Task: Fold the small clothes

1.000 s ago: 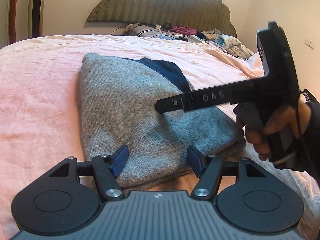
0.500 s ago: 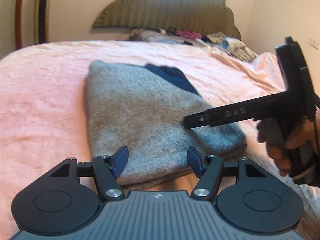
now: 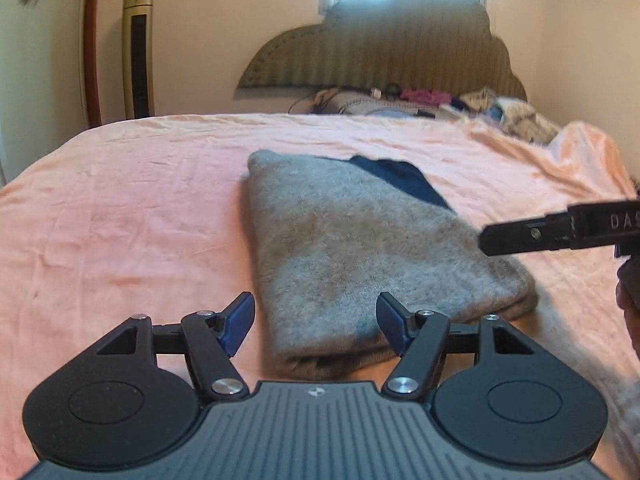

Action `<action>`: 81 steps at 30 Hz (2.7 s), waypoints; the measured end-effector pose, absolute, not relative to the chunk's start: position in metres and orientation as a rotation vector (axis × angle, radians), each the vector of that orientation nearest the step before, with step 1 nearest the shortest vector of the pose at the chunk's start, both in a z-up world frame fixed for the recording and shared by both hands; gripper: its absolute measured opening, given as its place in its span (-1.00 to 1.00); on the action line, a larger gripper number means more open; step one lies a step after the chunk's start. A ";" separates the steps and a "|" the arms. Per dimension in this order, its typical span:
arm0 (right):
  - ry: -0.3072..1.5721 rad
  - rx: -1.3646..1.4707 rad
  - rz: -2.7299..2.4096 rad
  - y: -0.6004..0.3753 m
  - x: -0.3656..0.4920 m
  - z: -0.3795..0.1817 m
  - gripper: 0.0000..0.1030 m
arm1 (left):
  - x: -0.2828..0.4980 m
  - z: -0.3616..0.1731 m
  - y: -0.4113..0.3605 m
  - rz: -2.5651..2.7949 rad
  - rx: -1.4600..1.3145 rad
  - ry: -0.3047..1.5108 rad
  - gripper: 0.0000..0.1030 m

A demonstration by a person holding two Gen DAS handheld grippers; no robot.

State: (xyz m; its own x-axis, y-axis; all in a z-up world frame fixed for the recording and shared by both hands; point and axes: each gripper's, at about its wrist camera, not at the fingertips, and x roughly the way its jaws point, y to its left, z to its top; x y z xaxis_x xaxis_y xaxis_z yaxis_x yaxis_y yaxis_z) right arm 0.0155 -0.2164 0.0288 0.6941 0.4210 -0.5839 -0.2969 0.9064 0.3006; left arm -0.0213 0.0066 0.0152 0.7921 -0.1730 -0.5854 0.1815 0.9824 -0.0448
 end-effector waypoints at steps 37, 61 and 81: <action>0.826 0.330 0.335 -0.241 0.165 0.036 0.39 | -0.013 0.018 -0.010 -0.298 0.060 0.641 -0.28; 0.760 0.122 0.382 -0.192 0.182 0.001 0.05 | 0.085 0.018 -0.034 -0.258 0.189 0.655 -0.22; 1.016 0.726 0.589 -0.280 0.059 -0.020 0.20 | 0.041 -0.028 0.082 -0.455 -0.858 0.991 -0.59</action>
